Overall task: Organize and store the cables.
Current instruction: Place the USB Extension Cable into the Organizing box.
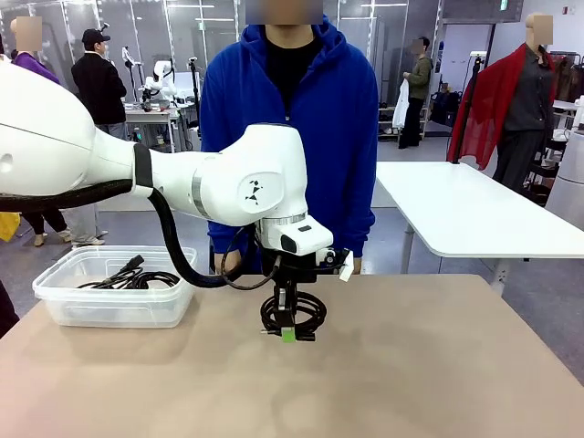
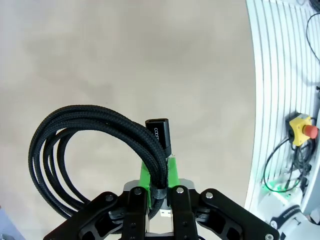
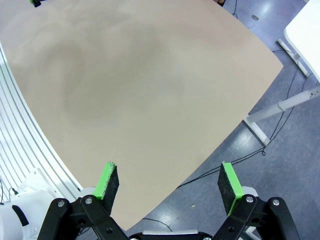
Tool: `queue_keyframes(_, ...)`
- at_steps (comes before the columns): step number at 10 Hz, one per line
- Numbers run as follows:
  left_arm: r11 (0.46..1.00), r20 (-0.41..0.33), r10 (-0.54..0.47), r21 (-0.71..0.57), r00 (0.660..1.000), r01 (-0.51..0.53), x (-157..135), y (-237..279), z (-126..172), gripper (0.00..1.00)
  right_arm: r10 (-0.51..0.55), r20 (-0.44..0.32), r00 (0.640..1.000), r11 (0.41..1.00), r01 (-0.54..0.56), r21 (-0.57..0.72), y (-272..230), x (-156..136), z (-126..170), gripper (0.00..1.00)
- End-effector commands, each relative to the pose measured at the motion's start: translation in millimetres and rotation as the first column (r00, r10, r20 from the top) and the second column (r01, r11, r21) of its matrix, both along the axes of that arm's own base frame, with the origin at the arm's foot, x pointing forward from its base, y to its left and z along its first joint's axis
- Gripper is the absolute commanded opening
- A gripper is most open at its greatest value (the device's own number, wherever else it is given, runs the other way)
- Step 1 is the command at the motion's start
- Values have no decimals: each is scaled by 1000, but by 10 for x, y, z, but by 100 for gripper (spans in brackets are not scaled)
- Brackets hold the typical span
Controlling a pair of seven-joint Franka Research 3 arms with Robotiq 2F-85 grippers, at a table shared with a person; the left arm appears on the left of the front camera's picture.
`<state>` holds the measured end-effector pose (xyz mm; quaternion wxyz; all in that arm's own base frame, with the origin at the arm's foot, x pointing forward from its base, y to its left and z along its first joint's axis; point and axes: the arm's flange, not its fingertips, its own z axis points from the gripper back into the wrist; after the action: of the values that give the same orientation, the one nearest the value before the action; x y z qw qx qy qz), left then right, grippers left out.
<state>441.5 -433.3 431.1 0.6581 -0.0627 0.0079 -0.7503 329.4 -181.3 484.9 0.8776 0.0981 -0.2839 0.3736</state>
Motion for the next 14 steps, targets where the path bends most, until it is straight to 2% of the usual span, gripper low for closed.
queue_keyframes(1, 998, -20, -52, 28, 998, 52, -89, 115, 5, 3, -12, 7, 1000, 1000, 12, 4, 8, 12, 4, 100)
queue_keyframes(2, 1000, 0, 0, 0, 1000, 0, 0, 0, 0, 3, -12, 7, 1000, 1000, 12, 4, 8, 12, 4, 100)
queue_keyframes(7, 1000, 0, 0, 0, 1000, 0, 0, 0, 0, 3, -12, 7, 1000, 1000, 12, 4, 8, 12, 4, 100)
queue_keyframes(8, 1000, -6, -6, 7, 1000, 6, 0, 6, -23, 15, -12, 7, 1000, 1000, 12, 4, 8, 12, 4, 100)
queue_keyframes(10, 995, 48, -92, 28, 995, 91, 95, 266, 64, 15, -12, 7, 1000, 1000, 12, 4, 8, 12, 4, 100)
queue_keyframes(14, 984, 47, -178, 26, 983, 177, 266, 822, 303, 15, -12, 7, 1000, 1000, 12, 4, 8, 12, 4, 100)
